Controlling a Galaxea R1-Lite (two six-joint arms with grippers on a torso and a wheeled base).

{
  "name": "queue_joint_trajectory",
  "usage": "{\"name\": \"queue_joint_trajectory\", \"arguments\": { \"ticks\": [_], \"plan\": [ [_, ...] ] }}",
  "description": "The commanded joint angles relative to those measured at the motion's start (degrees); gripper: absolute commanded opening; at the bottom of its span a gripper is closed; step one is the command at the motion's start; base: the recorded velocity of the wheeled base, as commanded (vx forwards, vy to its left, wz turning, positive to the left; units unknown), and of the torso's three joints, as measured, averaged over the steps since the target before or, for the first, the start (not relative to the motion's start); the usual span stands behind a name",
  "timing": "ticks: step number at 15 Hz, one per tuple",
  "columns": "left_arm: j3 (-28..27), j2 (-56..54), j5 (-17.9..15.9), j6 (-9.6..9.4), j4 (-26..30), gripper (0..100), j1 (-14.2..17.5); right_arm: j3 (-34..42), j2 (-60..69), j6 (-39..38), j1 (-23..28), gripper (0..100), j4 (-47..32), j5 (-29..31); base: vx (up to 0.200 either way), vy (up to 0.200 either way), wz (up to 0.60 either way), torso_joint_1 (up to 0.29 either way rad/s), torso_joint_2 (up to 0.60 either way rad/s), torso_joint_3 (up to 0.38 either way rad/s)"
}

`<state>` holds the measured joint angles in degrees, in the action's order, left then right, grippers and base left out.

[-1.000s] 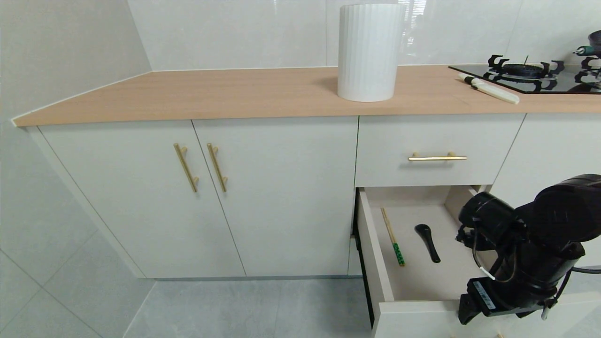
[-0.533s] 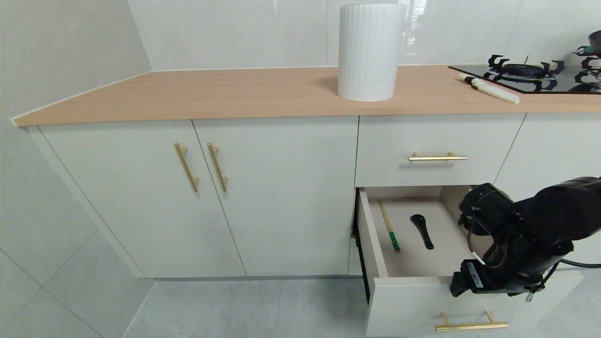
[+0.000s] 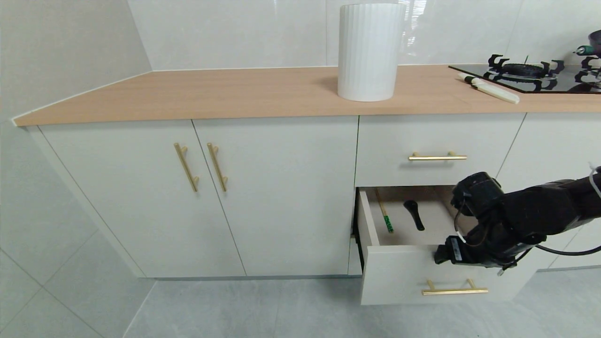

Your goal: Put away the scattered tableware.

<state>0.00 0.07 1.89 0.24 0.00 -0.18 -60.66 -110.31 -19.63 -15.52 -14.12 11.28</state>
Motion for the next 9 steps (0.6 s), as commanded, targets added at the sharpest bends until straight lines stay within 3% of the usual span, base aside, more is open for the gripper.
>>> {"name": "queue_joint_trajectory", "arguments": {
  "ticks": [1,9],
  "plan": [
    [0.0,0.01,0.04,0.02,0.0,100,0.01,-1.65,-2.89,0.03,0.67,100,0.58,-0.03,0.0,0.0,0.0,0.0,0.0,0.0],
    [0.0,0.01,0.04,0.02,0.0,100,0.01,-8.86,-6.85,6.18,5.32,100,9.19,-0.03,0.0,0.0,0.0,0.0,0.0,0.0]
  ]
}}
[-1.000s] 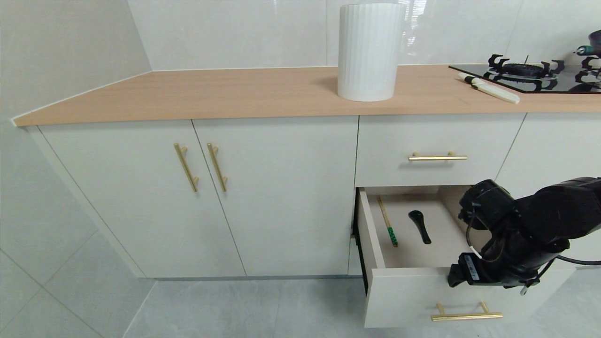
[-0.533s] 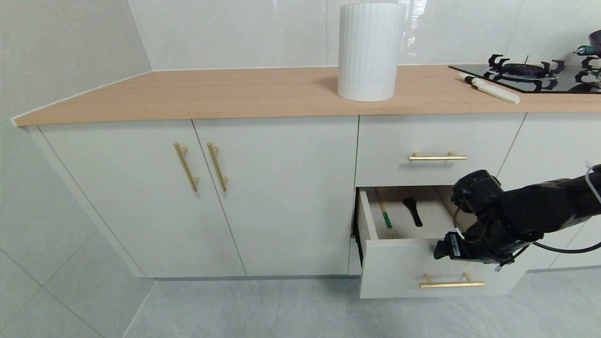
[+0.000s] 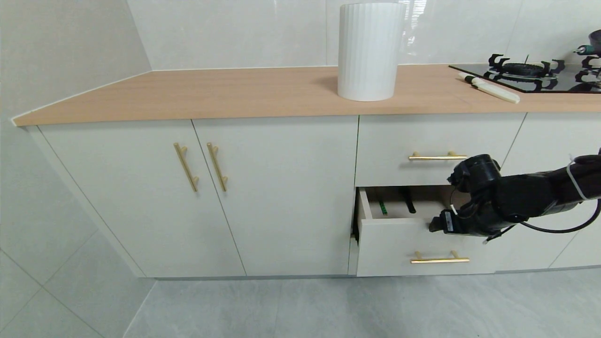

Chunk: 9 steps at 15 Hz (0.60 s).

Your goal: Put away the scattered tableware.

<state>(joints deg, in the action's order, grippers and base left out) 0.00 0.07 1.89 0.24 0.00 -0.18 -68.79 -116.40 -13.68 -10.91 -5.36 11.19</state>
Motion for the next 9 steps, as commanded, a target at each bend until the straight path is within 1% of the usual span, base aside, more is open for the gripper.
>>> {"name": "queue_joint_trajectory", "arguments": {
  "ticks": [1,3,5,7,9],
  "plan": [
    [0.0,0.01,0.04,0.02,0.0,100,0.01,-0.47,-0.85,0.23,0.98,100,1.76,-0.03,0.0,0.0,0.0,0.0,0.0,0.0],
    [0.0,0.01,0.04,0.02,0.0,100,0.01,-0.38,-2.34,0.23,0.98,100,3.61,0.06,0.0,0.0,0.0,0.0,0.0,0.0],
    [0.0,0.01,0.04,0.02,0.0,100,0.01,0.41,-3.31,0.14,0.98,100,7.3,-0.03,0.0,0.0,0.0,0.0,0.0,0.0],
    [0.0,0.01,0.04,0.02,0.0,100,0.01,2.96,-3.66,0.14,0.72,100,12.57,-0.03,0.0,0.0,0.0,0.0,0.0,0.0],
    [0.0,0.01,0.04,0.02,0.0,100,0.01,5.51,-4.89,0.23,0.72,100,20.39,0.06,0.0,0.0,0.0,0.0,0.0,0.0]
  ]
}}
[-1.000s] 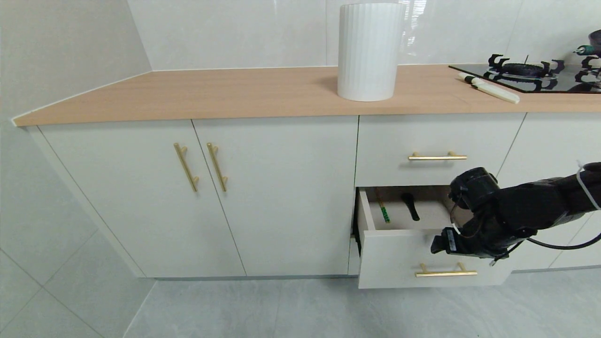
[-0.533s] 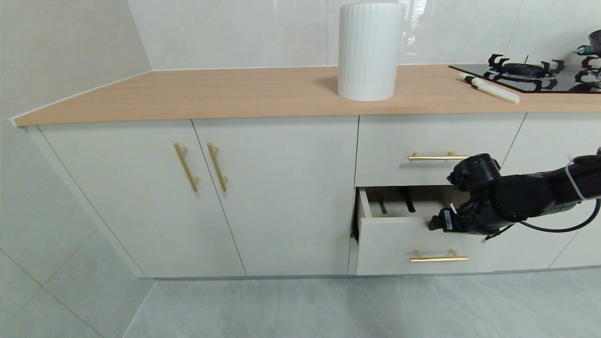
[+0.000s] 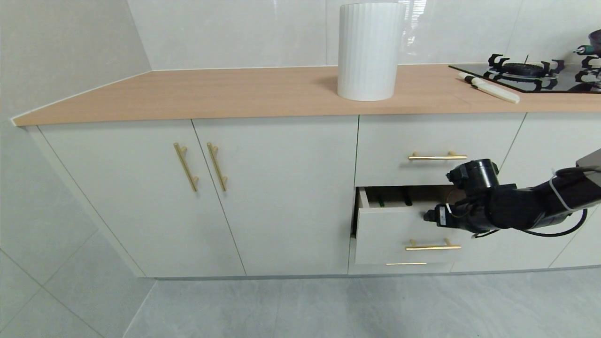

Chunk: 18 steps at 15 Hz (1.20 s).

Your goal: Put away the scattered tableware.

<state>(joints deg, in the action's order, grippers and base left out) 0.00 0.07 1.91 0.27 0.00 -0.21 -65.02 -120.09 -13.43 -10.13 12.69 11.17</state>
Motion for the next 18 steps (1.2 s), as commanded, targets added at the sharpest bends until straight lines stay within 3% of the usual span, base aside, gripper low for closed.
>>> {"name": "queue_joint_trajectory", "arguments": {
  "ticks": [1,8,10,11,13,18],
  "plan": [
    [0.0,0.01,0.02,0.08,0.0,100,0.03,2.45,-1.64,-0.01,-0.15,100,4.89,0.17,0.0,0.0,0.0,0.0,0.0,0.0],
    [0.0,0.01,0.02,0.0,0.0,100,0.03,8.86,-5.51,2.98,-1.12,100,23.43,0.0,0.0,0.0,0.0,0.0,0.0,0.0],
    [0.0,0.01,0.02,0.0,0.0,100,0.03,11.15,-7.88,6.23,-1.3,100,32.13,0.08,0.0,0.0,0.0,0.0,0.0,0.0],
    [0.0,0.01,0.02,0.0,0.0,100,0.03,12.29,-10.16,7.81,-1.3,100,40.66,0.17,0.0,0.0,0.0,0.0,0.0,0.0],
    [0.0,0.01,0.02,0.0,0.0,100,0.03,12.82,-12.45,9.13,-1.3,100,47.34,0.17,0.0,0.0,0.0,0.0,0.0,0.0],
    [0.0,0.01,0.02,0.0,0.0,100,0.03,11.41,-13.94,10.09,-1.12,100,49.71,1.23,0.0,0.0,0.0,0.0,0.0,0.0]
  ]
}}
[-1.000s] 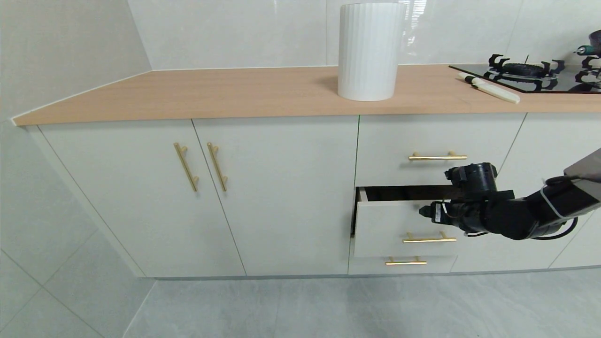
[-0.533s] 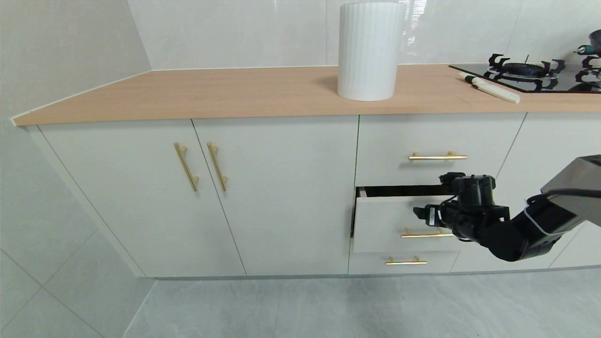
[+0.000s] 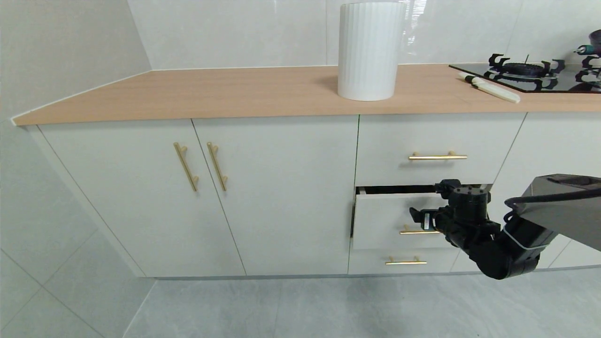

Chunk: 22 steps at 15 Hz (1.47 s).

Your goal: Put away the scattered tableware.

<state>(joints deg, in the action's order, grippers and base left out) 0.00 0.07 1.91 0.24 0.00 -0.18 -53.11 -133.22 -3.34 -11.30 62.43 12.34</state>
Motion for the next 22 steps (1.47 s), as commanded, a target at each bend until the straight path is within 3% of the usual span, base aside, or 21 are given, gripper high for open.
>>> {"name": "queue_joint_trajectory", "arguments": {
  "ticks": [1,22],
  "plan": [
    [0.0,0.01,0.02,0.11,0.0,100,0.01,-1.91,-1.69,-0.09,0.14,100,0.24,0.93,0.0,0.0,0.0,0.0,0.0,0.0],
    [0.0,0.01,0.02,0.02,0.0,100,0.01,-13.24,-7.49,-1.85,2.16,100,1.73,8.49,0.0,0.0,0.0,0.0,0.0,0.0]
  ]
}}
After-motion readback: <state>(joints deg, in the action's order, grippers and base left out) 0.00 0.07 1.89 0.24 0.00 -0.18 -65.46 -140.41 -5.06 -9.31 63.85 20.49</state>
